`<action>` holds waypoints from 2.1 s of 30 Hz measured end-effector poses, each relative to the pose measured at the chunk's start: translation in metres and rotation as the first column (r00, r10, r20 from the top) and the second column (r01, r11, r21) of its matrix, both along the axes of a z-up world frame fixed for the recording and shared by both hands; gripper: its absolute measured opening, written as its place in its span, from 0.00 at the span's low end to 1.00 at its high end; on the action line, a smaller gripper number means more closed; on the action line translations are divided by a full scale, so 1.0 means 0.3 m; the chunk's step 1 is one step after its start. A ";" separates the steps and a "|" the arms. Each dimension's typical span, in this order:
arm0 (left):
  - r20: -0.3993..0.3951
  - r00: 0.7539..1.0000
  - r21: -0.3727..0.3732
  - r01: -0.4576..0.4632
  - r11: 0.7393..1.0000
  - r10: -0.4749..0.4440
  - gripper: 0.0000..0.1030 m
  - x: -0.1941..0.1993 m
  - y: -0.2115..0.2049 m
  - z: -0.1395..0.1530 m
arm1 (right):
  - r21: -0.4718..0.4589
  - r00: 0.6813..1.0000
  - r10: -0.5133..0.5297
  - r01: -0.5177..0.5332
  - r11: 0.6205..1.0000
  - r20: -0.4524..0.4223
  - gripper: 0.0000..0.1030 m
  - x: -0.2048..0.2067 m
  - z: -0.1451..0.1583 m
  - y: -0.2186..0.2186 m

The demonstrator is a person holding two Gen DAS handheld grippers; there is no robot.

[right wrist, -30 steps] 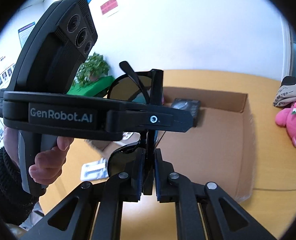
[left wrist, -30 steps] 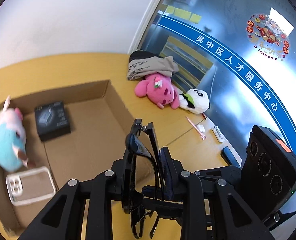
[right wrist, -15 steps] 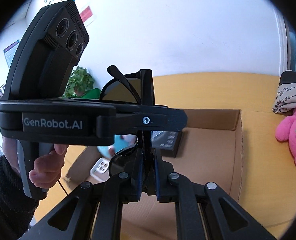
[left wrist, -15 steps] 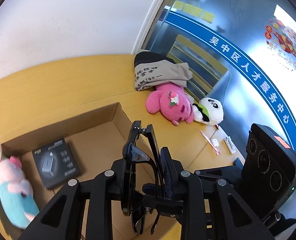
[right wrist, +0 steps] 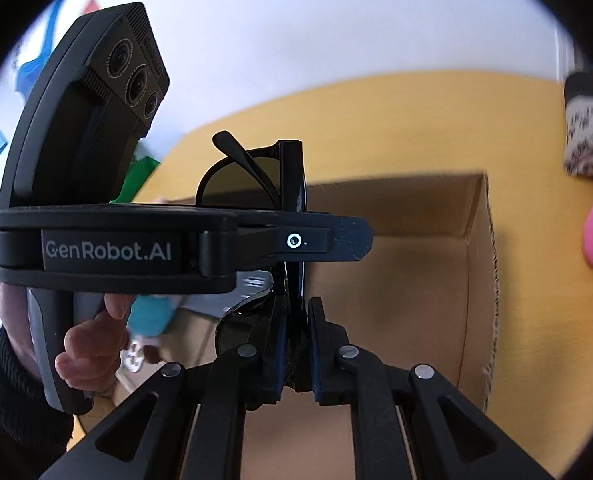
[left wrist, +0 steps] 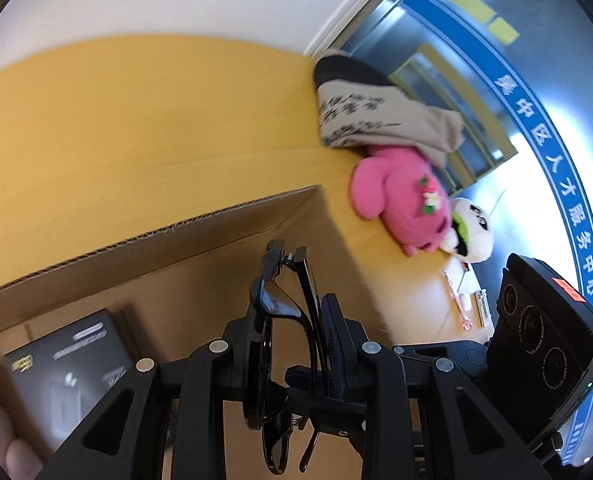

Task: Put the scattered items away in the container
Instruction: 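Lift the sunglasses with the right gripper and carry them over the box, then lower the sunglasses into the box and open the right gripper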

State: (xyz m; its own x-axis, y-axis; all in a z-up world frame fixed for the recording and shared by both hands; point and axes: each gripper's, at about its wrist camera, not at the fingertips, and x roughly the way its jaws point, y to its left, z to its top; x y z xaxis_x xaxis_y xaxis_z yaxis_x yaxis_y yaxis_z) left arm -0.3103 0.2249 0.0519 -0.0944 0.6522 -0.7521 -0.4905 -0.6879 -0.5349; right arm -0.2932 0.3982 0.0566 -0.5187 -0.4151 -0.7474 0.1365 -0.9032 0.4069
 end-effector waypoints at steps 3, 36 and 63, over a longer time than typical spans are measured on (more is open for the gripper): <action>0.052 0.999 -0.010 -0.011 1.000 0.011 0.28 -0.033 0.025 -0.075 | 0.012 0.998 -0.028 0.027 1.000 0.057 0.08 -0.035 -0.064 0.022; 0.042 0.996 -0.135 -0.077 0.988 0.083 0.69 -0.046 0.034 -0.122 | 0.144 0.989 -0.105 0.090 0.985 0.105 0.31 0.050 -0.100 0.089; -0.573 0.677 0.077 -0.516 0.853 0.461 0.99 1.123 -0.642 0.403 | 0.334 0.924 -0.131 0.259 0.906 -0.360 0.64 0.798 0.253 -0.294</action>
State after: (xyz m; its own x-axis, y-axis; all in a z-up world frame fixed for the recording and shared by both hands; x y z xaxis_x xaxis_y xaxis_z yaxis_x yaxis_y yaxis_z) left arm 0.0265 0.0322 0.1728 -0.7949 0.3294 -0.5096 -0.2576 -0.9436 -0.2082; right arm -0.0539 0.3099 0.1325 -0.7977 -0.0081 -0.6030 0.0071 -1.0000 0.0040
